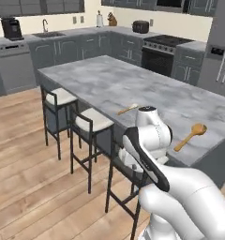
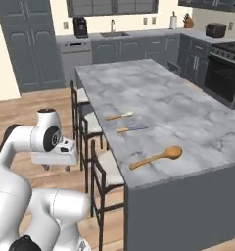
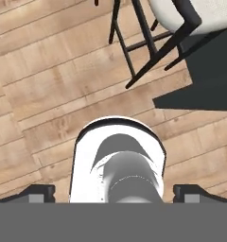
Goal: Pick up the metallic utensils from the counter and place them in the open drawer. Make sure not to pick up any wooden utensils.
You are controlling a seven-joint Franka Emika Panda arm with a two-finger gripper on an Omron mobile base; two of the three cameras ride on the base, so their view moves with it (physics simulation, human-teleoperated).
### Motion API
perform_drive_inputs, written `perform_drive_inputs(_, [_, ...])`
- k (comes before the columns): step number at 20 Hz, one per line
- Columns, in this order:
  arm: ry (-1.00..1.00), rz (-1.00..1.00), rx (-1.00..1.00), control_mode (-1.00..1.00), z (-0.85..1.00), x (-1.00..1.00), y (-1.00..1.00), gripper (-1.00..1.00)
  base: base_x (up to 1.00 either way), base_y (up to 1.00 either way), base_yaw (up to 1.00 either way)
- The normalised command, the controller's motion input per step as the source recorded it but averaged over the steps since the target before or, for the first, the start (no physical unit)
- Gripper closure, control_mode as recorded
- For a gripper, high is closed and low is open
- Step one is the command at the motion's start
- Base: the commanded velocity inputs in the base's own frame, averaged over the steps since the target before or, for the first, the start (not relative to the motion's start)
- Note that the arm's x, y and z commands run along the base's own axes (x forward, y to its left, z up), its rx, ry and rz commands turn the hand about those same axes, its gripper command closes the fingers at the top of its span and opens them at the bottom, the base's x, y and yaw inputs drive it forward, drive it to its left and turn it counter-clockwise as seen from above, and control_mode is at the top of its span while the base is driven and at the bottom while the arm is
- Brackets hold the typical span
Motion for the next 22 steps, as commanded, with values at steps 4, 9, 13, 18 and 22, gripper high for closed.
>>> perform_drive_inputs(4, [0.00, 0.00, 0.00, 1.00, 0.00, 0.00, 0.00, -1.00, 0.14, 0.56, -0.76])
perform_drive_inputs(9, [0.00, 0.00, 0.00, 1.00, 0.00, 0.00, 0.00, -1.00, -0.01, 0.68, -0.69])
perform_drive_inputs(13, [0.00, 0.00, 0.00, 1.00, 0.00, 0.00, 0.00, -1.00, -0.19, 0.79, -0.63])
perform_drive_inputs(18, [0.00, 0.00, 0.00, 1.00, 0.00, 0.00, 0.00, -1.00, -0.12, 0.85, -0.61])
perform_drive_inputs(22, [0.00, 0.00, 0.00, 1.00, 0.00, 0.00, 0.00, -1.00, 0.00, 0.97, -0.57])
